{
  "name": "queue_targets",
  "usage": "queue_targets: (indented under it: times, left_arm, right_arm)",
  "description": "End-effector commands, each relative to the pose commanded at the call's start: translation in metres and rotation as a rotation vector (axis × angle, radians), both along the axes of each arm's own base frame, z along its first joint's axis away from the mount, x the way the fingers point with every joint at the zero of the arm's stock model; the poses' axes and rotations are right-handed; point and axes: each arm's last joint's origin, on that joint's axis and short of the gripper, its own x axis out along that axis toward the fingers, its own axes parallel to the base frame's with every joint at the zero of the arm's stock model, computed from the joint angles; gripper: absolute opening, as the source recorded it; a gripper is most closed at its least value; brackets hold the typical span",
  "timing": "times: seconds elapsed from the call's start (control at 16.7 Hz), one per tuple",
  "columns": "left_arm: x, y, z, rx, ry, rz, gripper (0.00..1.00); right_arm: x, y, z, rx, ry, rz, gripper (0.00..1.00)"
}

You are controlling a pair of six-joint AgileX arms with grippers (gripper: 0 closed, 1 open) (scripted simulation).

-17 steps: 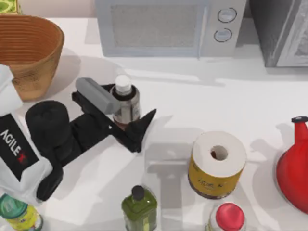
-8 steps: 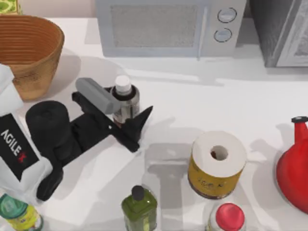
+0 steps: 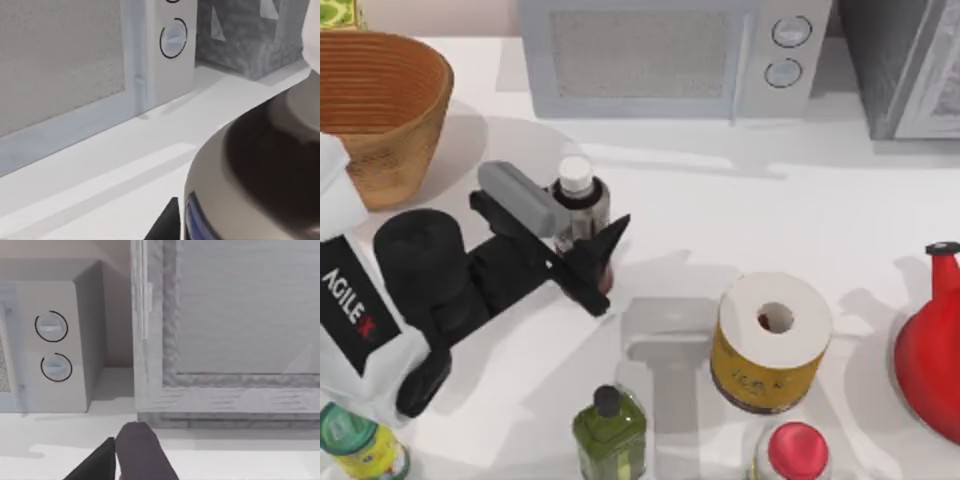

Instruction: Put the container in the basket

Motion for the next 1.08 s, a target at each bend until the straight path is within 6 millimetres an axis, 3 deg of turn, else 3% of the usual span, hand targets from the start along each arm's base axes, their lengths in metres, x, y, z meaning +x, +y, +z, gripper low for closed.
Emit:
queue_targets:
  times: [0.72, 0.9, 1.08]
  left_arm:
    - [0.005, 0.0, 0.004, 0.002, -0.005, 0.004, 0.0]
    - [0.028, 0.004, 0.026, 0.001, -0.034, 0.036, 0.0]
    - [0.061, 0.017, 0.075, -0.006, -0.103, 0.109, 0.0]
  right_arm:
    - [0.0, 0.0, 0.0, 0.0, 0.0, 0.0, 1.0]
    - [0.0, 0.0, 0.0, 0.0, 0.0, 0.0, 1.0]
    - [0.0, 0.0, 0.0, 0.0, 0.0, 0.0, 1.0]
